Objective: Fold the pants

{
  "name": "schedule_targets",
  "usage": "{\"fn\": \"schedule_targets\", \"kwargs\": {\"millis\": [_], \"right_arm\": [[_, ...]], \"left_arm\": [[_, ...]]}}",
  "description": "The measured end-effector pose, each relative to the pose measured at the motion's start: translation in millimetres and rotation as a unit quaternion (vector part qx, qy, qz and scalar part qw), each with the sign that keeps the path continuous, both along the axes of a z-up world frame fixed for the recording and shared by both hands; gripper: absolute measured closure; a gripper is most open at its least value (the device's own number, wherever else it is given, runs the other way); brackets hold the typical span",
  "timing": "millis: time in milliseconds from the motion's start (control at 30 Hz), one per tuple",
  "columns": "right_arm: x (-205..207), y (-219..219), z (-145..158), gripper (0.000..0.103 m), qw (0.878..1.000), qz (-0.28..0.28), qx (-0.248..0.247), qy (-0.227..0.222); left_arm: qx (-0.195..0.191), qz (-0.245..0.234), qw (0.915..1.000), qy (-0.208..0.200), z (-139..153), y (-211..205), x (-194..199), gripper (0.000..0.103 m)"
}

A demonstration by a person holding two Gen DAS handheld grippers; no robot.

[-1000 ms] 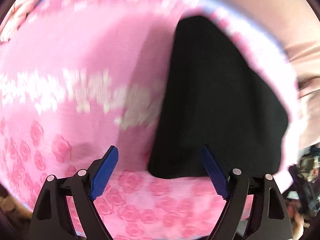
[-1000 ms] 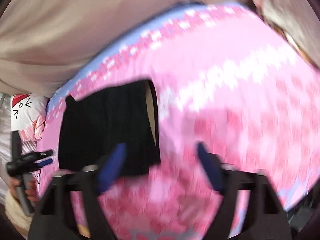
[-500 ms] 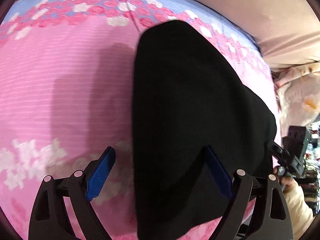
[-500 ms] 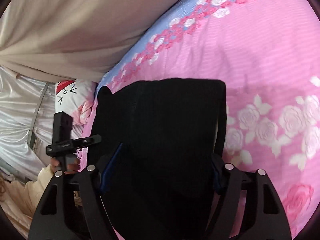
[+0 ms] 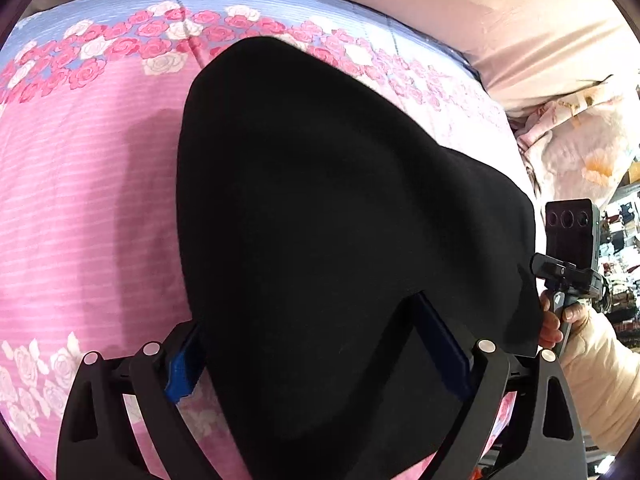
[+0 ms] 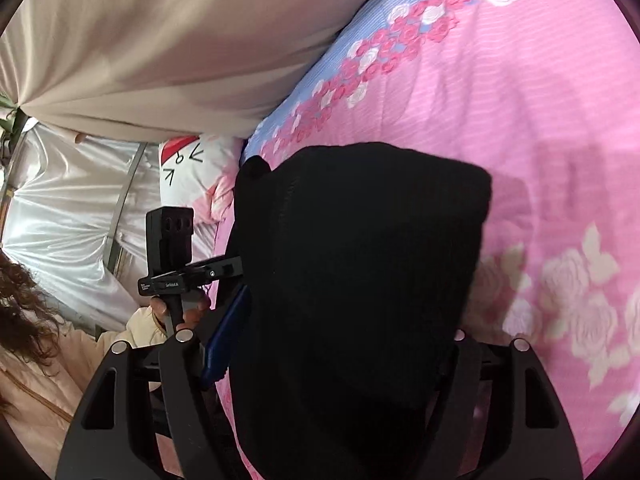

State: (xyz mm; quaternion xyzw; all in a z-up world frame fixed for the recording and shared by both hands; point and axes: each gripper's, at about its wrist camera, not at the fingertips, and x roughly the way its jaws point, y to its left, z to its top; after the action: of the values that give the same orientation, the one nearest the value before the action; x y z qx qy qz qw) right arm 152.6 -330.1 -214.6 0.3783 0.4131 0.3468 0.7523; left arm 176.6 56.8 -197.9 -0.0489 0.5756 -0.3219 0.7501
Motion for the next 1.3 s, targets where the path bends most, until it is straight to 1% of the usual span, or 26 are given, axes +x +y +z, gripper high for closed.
{"fn": "schedule_targets", "kwargs": {"millis": [33, 67, 100, 133, 200, 267, 300, 333, 367, 467, 533, 600, 667, 700, 833, 967, 1100, 1200, 1300], "right_arm": [[-0.3, -1.1, -0.8, 0.039, 1.0, 0.004, -0.004, 0.007], [-4.4, -7.0, -0.4, 0.039, 1.0, 0.003, -0.025, 0.014], [-9.6, -13.7, 0.1, 0.039, 0.999, -0.003, -0.034, 0.017], [-16.3, -19.6, -0.3, 0.038, 0.999, -0.011, -0.036, 0.025], [-20.0, -22.1, -4.4, 0.038, 0.999, -0.007, -0.034, 0.031], [-13.1, -12.8, -6.2, 0.036, 1.0, 0.0, -0.018, 0.026], [-6.7, -3.7, -4.0, 0.036, 1.0, 0.008, -0.018, 0.017], [-1.8, 2.9, -1.8, 0.039, 1.0, 0.016, -0.017, 0.008], [4.4, 11.6, -0.1, 0.051, 1.0, 0.02, -0.018, 0.0], [11.2, 17.7, 1.9, 0.065, 1.0, 0.003, -0.02, 0.001], [5.5, 22.3, 12.7, 0.069, 0.999, -0.009, -0.048, 0.0], [0.6, 27.5, 22.1, 0.071, 0.997, -0.018, -0.075, 0.004], [-5.4, 32.9, 34.0, 0.072, 0.994, -0.03, -0.102, 0.007], [-7.7, 33.8, 38.4, 0.072, 0.994, -0.035, -0.105, 0.008], [-28.0, 39.2, 64.3, 0.073, 0.994, -0.056, -0.097, 0.011], [-54.8, 47.9, 78.3, 0.073, 0.994, -0.053, -0.094, 0.032], [-86.0, 56.2, 76.1, 0.073, 0.994, -0.035, -0.089, 0.061], [-107.3, 66.8, 72.3, 0.073, 0.992, -0.017, -0.091, 0.085], [-125.5, 75.6, 66.6, 0.073, 0.989, 0.0, -0.093, 0.113]], "left_arm": [[0.0, 0.0, 1.0, -0.003, 0.1, -0.3, 0.1, 0.013], [0.002, 0.001, 1.0, -0.005, 1.9, 0.4, 0.2, 0.015], [0.011, 0.003, 0.9999, -0.01, 2.7, 1.7, -0.5, 0.022], [0.01, 0.003, 0.9999, -0.009, 3.2, 2.9, -1.1, 0.027], [-0.007, 0.011, 0.9999, 0.005, 1.1, 11.8, -1.2, 0.027], [-0.008, 0.008, 0.9999, -0.004, -0.8, 14.6, -3.0, 0.027], [-0.008, 0.006, 0.9999, -0.009, -1.0, 13.6, -3.5, 0.027], [-0.009, 0.005, 0.9999, -0.012, -1.1, 12.5, -3.2, 0.028], [-0.015, 0.004, 0.9998, -0.011, -1.3, 12.7, -2.6, 0.028], [-0.02, 0.009, 0.9997, -0.007, -2.6, 12.4, 1.7, 0.045], [-0.038, 0.012, 0.9992, 0.006, 0.2, 20.0, 3.8, 0.065], [-0.043, 0.008, 0.999, 0.006, 4.6, 19.2, 2.1, 0.069], [-0.027, 0.001, 0.9996, -0.009, 11.8, 11.4, -4.0, 0.071], [-0.022, -0.002, 0.9996, -0.016, 16.2, 8.7, -7.7, 0.072], [-0.031, 0.015, 0.9993, -0.017, 36.0, 9.2, -17.3, 0.074], [-0.047, 0.023, 0.9986, -0.004, 57.6, 20.0, -42.0, 0.074], [-0.052, 0.034, 0.9975, 0.033, 72.4, 37.1, -83.9, 0.074], [-0.048, 0.045, 0.9962, 0.058, 68.9, 52.2, -112.7, 0.074], [-0.03, 0.047, 0.9956, 0.075, 63.7, 60.5, -138.8, 0.074]]}}
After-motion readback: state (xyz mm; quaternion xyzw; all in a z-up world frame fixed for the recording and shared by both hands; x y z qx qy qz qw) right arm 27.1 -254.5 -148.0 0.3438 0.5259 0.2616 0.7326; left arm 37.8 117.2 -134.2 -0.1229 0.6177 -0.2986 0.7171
